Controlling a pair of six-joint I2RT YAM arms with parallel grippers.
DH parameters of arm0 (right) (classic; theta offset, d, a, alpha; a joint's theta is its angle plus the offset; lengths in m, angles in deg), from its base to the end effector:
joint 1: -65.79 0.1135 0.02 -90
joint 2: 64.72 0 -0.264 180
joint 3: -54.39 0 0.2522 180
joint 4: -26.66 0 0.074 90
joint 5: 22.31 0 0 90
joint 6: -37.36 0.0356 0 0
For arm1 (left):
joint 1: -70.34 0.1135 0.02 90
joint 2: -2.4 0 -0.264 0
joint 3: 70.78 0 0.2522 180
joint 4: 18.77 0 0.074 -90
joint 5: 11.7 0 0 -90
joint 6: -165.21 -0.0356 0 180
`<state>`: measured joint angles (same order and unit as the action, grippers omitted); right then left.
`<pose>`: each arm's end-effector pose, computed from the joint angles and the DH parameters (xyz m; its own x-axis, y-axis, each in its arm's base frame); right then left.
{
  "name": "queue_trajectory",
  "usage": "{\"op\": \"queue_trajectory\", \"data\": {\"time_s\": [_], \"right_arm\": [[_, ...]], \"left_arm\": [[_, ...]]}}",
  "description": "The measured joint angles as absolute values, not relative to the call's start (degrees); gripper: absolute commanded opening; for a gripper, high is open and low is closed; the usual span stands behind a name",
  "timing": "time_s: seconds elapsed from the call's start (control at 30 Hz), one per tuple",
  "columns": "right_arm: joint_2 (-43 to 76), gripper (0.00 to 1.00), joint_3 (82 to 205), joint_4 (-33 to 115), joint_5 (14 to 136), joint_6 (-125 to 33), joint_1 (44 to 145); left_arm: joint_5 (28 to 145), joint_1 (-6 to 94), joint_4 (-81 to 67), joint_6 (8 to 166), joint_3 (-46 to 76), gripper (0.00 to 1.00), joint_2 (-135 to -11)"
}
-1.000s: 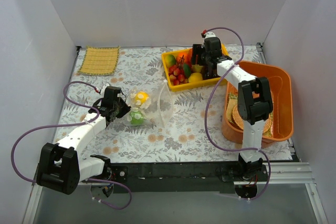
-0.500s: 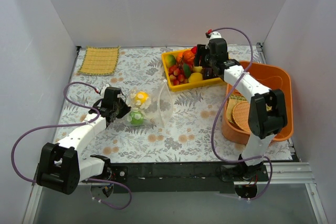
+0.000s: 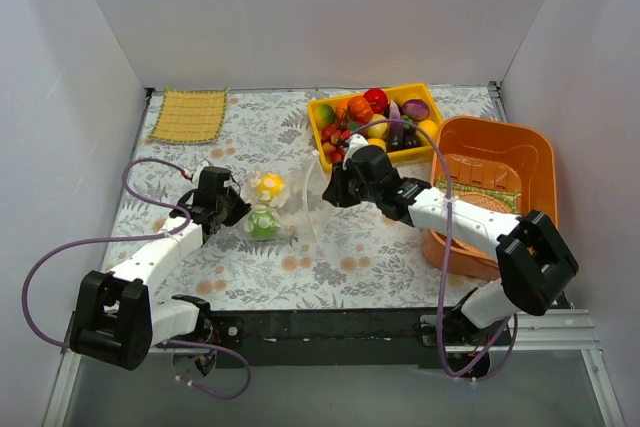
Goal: Open the zip-top bag and remove the fake food
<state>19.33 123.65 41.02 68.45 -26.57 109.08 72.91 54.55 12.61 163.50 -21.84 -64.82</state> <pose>0.2415 0.2281 0.2583 -0.6235 0.0164 -0.7817 -0.4676 0.7934 0.3896 0.2204 -0.0589 0.1944 -0.2342 -0.9679 -0.0909 -0.7268 0.2364 -0.6449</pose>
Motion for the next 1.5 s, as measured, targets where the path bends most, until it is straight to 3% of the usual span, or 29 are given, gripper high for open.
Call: {"op": "queue_trajectory", "data": {"time_s": [0.13, 0.23, 0.3, 0.37, 0.77, 1.07, 1.17, 1.27, 1.5], "right_arm": [[23.5, 0.24, 122.7, 36.7, 72.3, -23.3, 112.5], [27.8, 0.24, 122.6, 32.8, 75.7, -21.1, 113.8], [30.5, 0.24, 122.4, 30.3, 77.8, -19.7, 114.0], [32.3, 0.24, 121.8, 28.4, 79.5, -18.7, 114.0], [36.7, 0.24, 120.8, 19.1, 84.5, -14.1, 114.0], [39.2, 0.31, 119.7, 15.2, 85.6, -11.6, 114.0], [40.3, 0.33, 119.7, 13.4, 86.3, -10.6, 114.0], [41.3, 0.38, 119.7, 11.7, 87.1, -9.7, 114.0], [42.5, 0.61, 119.7, 9.8, 88.5, -8.8, 114.3]], "left_arm": [[73.6, 54.5, 12.5, 163.7, -21.9, 0.00, -64.9], [74.7, 54.5, 12.5, 163.4, -22.0, 0.46, -64.9], [75.2, 54.5, 12.8, 163.6, -22.0, 0.60, -64.3], [75.3, 54.5, 15.0, 163.3, -21.3, 0.62, -63.2], [74.3, 54.5, 27.2, 171.0, -18.9, 0.45, -48.3], [74.5, 54.5, 25.5, 175.2, -24.1, 0.41, -51.1], [74.8, 54.5, 23.0, 176.8, -26.1, 0.36, -54.0], [74.9, 54.5, 19.2, 177.6, -26.7, 0.29, -55.7], [74.8, 54.5, 15.5, 178.1, -29.8, 0.10, -58.6]]}}
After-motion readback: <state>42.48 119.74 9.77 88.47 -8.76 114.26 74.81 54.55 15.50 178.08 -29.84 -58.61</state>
